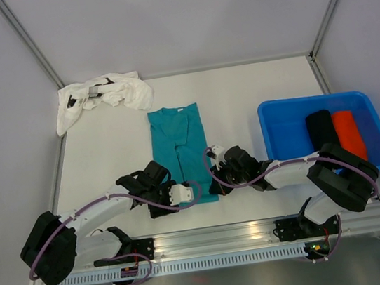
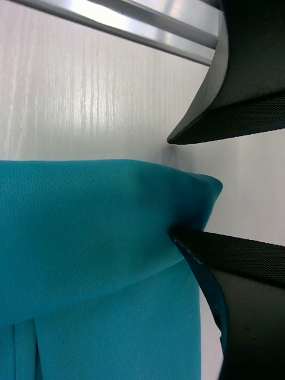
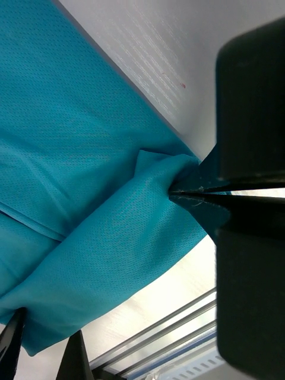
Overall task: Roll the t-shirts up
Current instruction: Roll the tshirt
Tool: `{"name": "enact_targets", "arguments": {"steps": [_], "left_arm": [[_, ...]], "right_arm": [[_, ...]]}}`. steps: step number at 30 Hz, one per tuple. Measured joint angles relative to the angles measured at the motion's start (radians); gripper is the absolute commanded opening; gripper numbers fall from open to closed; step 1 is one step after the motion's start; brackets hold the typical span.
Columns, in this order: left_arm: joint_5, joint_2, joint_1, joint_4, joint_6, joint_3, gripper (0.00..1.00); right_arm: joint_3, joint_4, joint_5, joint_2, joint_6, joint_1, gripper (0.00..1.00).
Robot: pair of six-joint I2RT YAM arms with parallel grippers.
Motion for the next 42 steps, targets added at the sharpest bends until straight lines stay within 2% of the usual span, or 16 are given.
{"name": "enact_targets", "arguments": {"steps": [4,11,14,20,21,26,27,32,38,40,42], "left_arm": [[-0.025,0.001,-0.003,0.062,0.003,-0.016,0.58],[-0.084,-0.002,-0.003,0.142,0.003,-0.027,0.17],[-0.098,-0.014,-0.003,0.143,0.003,-0.027,0.03],[-0.084,-0.019,-0.003,0.087,0.004,0.000,0.02],[-0.074,-0.018,-0.003,0.077,0.004,0.010,0.02],[-0.012,0.000,0.018,0.010,0.005,0.066,0.02],[-0.001,0.008,0.024,-0.001,0.005,0.077,0.02],[0.043,0.037,0.042,-0.037,0.006,0.106,0.03],[0.070,0.069,0.043,-0.069,0.007,0.116,0.03],[0.077,0.076,0.043,-0.075,0.007,0.121,0.03],[0.086,0.077,0.043,-0.081,0.008,0.126,0.03]], "right_arm": [[0.000,0.006,0.014,0.000,0.000,0.000,0.06],[0.000,0.004,0.016,-0.008,-0.015,0.000,0.14],[0.000,-0.018,0.021,-0.054,-0.056,0.000,0.23],[0.022,-0.113,0.093,-0.237,-0.281,0.036,0.39],[0.022,-0.118,0.112,-0.273,-0.346,0.062,0.45],[-0.029,-0.119,0.176,-0.394,-0.683,0.252,0.58],[-0.048,-0.118,0.187,-0.400,-0.733,0.275,0.72],[-0.107,-0.129,0.272,-0.371,-0.890,0.308,0.73],[-0.086,-0.100,0.354,-0.212,-0.976,0.348,0.72],[-0.042,-0.104,0.366,-0.157,-0.994,0.349,0.65],[0.009,-0.122,0.375,-0.100,-1.007,0.349,0.47]]}}
